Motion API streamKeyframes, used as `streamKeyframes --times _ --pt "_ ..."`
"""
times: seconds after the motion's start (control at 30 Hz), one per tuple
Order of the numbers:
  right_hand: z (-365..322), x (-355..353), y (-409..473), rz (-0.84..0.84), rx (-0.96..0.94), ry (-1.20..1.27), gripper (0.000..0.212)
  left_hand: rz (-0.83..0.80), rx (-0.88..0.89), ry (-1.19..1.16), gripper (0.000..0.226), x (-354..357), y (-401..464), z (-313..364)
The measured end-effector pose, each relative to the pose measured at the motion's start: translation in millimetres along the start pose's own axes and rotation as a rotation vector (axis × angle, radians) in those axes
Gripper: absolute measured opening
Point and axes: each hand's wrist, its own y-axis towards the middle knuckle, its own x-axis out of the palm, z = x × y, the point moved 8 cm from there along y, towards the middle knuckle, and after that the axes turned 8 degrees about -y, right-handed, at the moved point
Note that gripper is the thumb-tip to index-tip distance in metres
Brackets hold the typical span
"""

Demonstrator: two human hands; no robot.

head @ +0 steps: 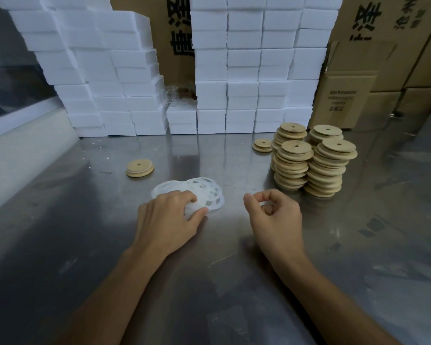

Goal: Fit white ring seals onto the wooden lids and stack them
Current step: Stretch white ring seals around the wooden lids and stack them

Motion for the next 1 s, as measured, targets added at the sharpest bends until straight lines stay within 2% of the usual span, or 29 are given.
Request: streamKeyframes --times 0.2,0.33,0.43,0.5,0.63,0.73,0.83,0.9,1.0 --pt "1.2 0.2 0.6 0.004 0.007 0.016 0.018 -0.013 -0.073 -0.055 0.033 0.4 -1.1 -4.2" --pt "0.3 0.8 2.1 -0.006 -0.007 -0.004 0.016 -0.048 -0.079 -0.069 0.019 3.1 0.1 -4.4" --pt "-6.6 -4.2 2.3 0.020 -0.067 -0.055 0.011 -0.044 -0.067 -0.087 0.013 3.8 1.0 -4.5" --pt "-18.5 -13.4 6.6 0.090 -0.180 -0.171 0.005 -0.047 -0.056 -0.109 0.011 4.5 1.5 -3.7" --pt "-41.3 -35.6 33.2 0.279 -0.371 -0.389 0.039 -0.050 -0.045 -0.128 0.012 5.8 1.7 -3.4" --pt "-46.9 -30.4 53.9 0.223 -0.418 -0.607 0.062 -0.028 -0.023 -0.133 0.011 4.6 2.2 -1.5" --pt "-37.5 -20.8 71.8 0.115 -0.344 -0.762 0.072 -0.012 -0.010 -0.125 0.011 4.1 3.1 0.1" --pt "-32.3 -16.1 79.3 0.063 -0.281 -0.816 0.064 0.024 0.007 -0.114 0.011 0.5 2.4 0.9" --pt "-31.0 -20.7 81.6 0.111 -0.243 -0.840 0.041 0.102 0.052 -0.106 0.009 -9.2 1.0 5.7"
